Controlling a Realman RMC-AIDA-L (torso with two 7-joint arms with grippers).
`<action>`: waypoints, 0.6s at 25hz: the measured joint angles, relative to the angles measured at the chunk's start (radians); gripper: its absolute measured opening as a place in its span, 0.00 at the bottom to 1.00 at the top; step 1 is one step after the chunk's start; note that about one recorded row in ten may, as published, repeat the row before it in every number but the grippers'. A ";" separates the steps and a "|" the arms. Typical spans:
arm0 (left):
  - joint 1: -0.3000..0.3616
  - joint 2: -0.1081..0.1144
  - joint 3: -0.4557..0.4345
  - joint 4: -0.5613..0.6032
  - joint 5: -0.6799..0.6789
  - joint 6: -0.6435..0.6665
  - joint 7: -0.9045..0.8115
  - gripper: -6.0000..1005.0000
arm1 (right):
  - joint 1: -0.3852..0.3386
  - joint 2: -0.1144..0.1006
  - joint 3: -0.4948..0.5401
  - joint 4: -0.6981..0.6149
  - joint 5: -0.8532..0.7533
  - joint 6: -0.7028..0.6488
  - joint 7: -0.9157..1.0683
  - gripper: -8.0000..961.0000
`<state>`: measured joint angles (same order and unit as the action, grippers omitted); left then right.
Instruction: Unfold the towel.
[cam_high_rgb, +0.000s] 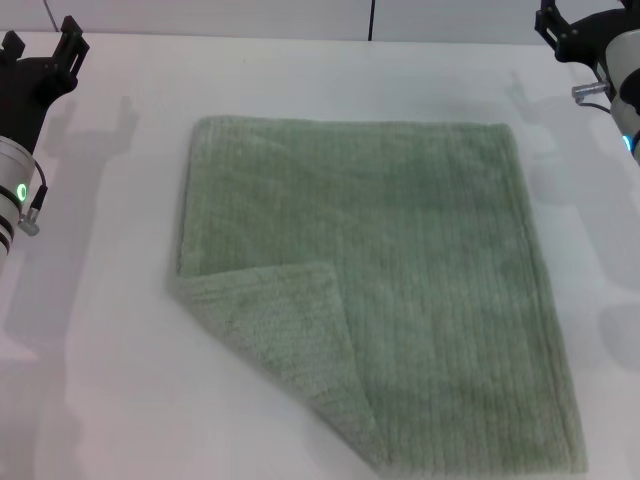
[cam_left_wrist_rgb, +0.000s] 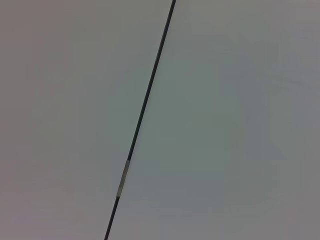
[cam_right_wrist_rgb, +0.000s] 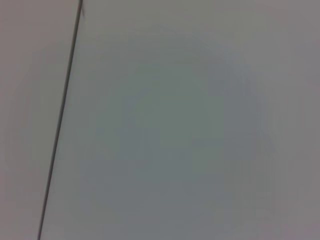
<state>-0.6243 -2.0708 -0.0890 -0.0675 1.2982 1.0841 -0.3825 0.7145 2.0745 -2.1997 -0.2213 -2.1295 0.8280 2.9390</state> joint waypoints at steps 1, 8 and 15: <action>0.000 0.000 0.000 0.000 0.000 0.000 0.000 0.78 | 0.003 0.000 0.000 0.001 0.000 0.000 0.000 0.85; 0.004 0.000 0.000 0.000 0.000 -0.012 0.001 0.78 | 0.010 -0.001 0.000 0.004 0.000 0.001 0.000 0.85; 0.005 0.000 0.000 0.002 0.004 -0.017 0.001 0.78 | 0.008 -0.001 0.000 0.004 0.002 0.002 0.000 0.85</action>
<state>-0.6197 -2.0709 -0.0890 -0.0653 1.3019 1.0675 -0.3819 0.7227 2.0739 -2.1997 -0.2178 -2.1278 0.8300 2.9390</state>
